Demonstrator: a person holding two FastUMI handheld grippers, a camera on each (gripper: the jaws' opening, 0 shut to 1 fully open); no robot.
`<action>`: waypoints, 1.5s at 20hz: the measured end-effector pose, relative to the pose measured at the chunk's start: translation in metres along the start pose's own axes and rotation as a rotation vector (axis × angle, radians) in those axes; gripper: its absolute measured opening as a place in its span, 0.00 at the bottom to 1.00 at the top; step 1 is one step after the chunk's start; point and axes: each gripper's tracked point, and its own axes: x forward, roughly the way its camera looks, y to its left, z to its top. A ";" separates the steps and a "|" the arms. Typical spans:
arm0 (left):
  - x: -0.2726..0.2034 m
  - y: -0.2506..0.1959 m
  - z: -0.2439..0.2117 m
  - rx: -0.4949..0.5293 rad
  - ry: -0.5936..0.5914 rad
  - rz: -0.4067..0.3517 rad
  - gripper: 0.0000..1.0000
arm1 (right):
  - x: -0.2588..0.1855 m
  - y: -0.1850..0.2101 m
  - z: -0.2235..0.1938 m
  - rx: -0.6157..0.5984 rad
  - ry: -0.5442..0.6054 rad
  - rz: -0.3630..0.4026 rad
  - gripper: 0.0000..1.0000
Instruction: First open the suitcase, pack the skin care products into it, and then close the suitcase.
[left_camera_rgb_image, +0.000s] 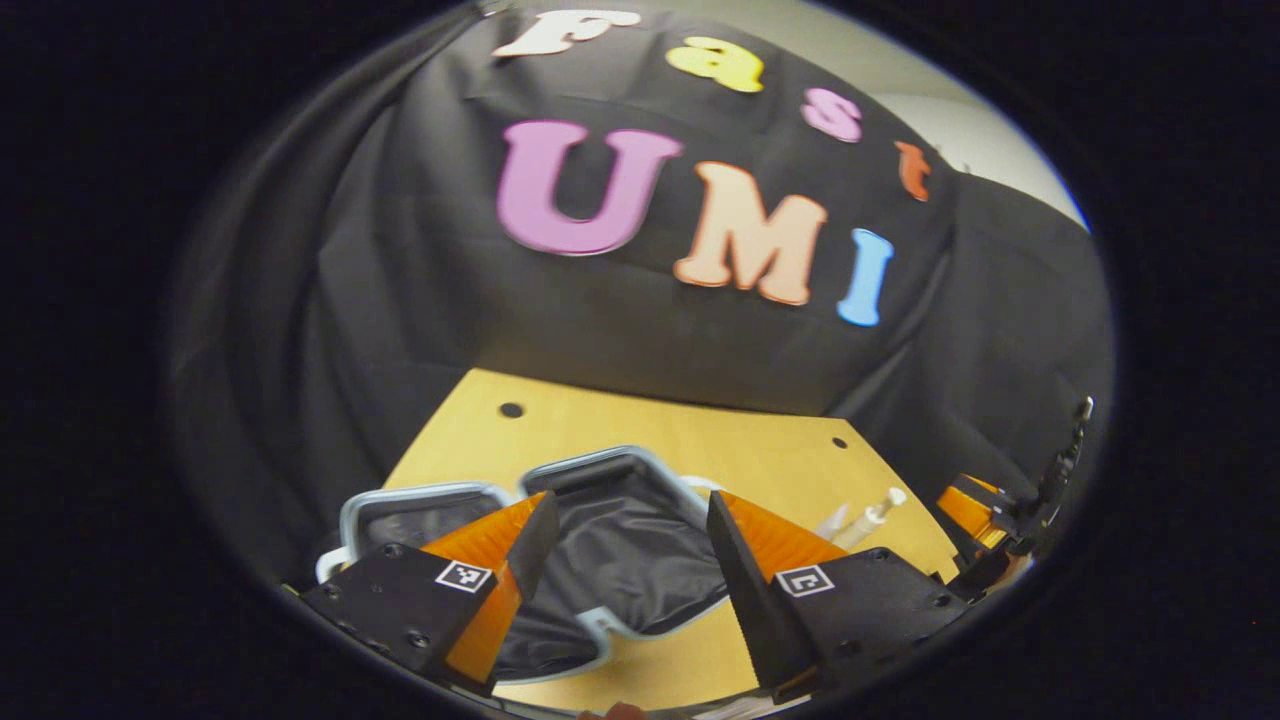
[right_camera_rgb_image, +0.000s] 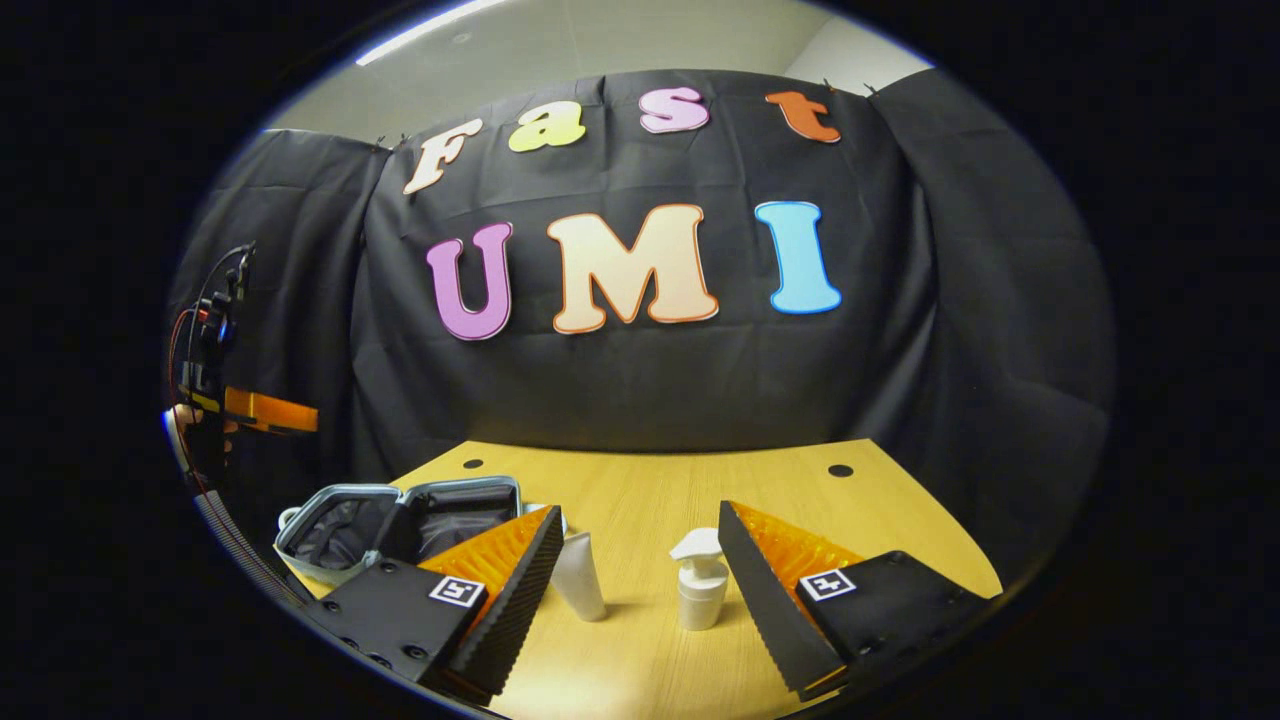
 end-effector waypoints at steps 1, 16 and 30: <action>0.015 -0.028 -0.003 0.018 -0.026 -0.030 0.88 | 0.005 -0.002 -0.008 -0.002 0.008 0.010 0.98; 0.174 -0.187 -0.175 -0.075 0.089 -0.133 0.95 | 0.070 -0.057 -0.118 -0.005 0.138 0.071 0.98; 0.200 -0.181 -0.182 -0.138 0.146 -0.139 0.37 | 0.124 -0.060 -0.167 -0.045 0.212 0.079 0.63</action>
